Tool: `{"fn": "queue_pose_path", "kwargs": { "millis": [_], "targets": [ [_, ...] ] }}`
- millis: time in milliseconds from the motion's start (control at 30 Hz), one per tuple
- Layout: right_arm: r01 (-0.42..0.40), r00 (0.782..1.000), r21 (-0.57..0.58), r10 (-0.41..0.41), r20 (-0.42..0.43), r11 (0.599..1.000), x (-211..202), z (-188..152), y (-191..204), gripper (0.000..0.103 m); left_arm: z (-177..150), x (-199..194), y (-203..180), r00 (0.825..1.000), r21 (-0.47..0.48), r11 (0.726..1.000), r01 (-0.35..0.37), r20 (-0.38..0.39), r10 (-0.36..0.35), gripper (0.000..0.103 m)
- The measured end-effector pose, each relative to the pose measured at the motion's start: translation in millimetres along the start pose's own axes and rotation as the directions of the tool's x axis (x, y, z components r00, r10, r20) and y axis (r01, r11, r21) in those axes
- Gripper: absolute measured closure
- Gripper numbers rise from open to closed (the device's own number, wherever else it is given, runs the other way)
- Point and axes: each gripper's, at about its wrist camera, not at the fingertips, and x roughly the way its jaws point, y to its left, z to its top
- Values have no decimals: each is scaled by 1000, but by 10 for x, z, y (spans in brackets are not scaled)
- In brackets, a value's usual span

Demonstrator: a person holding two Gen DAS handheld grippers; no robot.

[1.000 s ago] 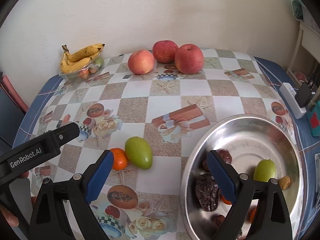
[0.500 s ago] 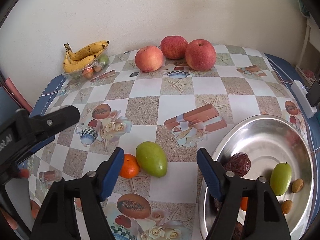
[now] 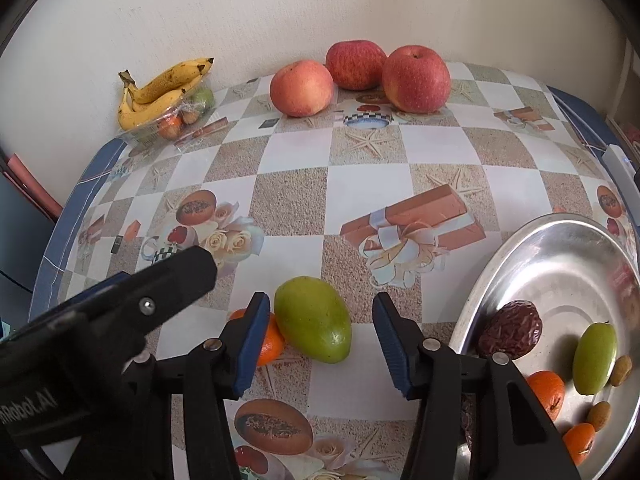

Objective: Organize fruits
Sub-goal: 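Grasp the tangerine with the left tool while the right tool grasps the green fruit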

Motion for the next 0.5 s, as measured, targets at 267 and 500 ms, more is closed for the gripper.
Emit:
{"fn": "queue_pose_path", "kwargs": {
  "millis": [267,500],
  "targets": [
    [-40,999,46,41,-20,998,88,-6,-60,52,-45,142,89,995,-91,993,73,-66,-79,17],
    [-65,997,74,67,-27,995,67,-20,-79,58,-71,166,85,987,-136,984,118,-89,-131,22]
  ]
}}
